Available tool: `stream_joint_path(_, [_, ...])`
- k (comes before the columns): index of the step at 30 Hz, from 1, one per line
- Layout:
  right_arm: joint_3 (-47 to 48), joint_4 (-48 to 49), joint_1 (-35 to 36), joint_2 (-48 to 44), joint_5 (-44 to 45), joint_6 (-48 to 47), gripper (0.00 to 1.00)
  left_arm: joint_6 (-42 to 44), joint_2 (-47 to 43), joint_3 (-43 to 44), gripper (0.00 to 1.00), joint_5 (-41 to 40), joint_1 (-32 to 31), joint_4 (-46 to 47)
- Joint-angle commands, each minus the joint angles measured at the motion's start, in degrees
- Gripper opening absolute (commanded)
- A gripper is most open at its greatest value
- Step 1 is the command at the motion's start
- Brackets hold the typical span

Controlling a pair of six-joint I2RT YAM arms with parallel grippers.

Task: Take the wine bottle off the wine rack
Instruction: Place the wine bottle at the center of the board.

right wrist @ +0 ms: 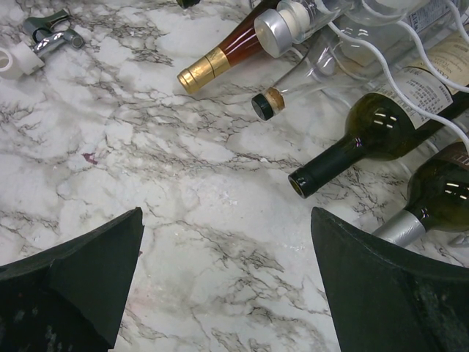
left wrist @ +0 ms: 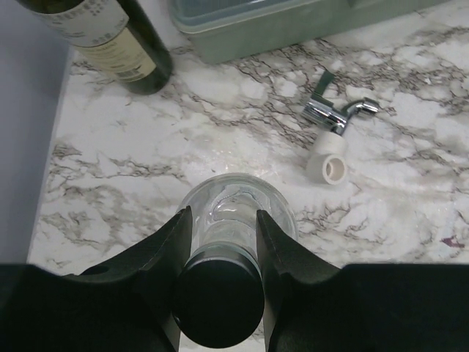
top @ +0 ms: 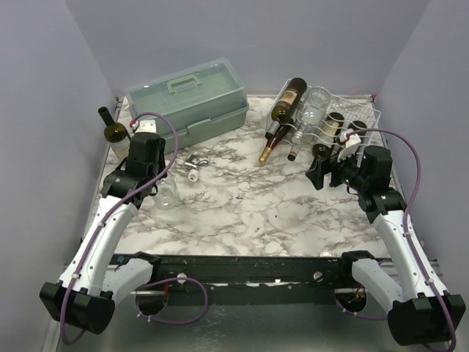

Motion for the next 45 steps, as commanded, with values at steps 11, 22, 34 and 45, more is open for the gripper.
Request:
stream_joint_path(11, [-0.5, 1.2, -0.4, -1.2, 1.0, -0.6, 1.00, -1.3, -4.9, -1.5, 0.00, -2.8, 20.7, 19.2])
stream_joint_path(22, [-0.4, 1.0, -0.4, -1.3, 0.8, -0.6, 1.00, -5.2, 0.2, -1.6, 0.00, -7.2, 30.2, 25.6])
stream_joint_path(34, [-0.4, 0.9, -0.4, -1.8, 0.8, -0.7, 1.00, -3.8, 9.0, 0.4, 0.00, -11.3, 32.4, 29.3])
stream_joint_path(45, [-0.5, 1.0, -0.4, -2.2, 1.1, -0.7, 1.00, -5.2, 10.2, -0.8, 0.43, -11.8, 33.2, 29.3])
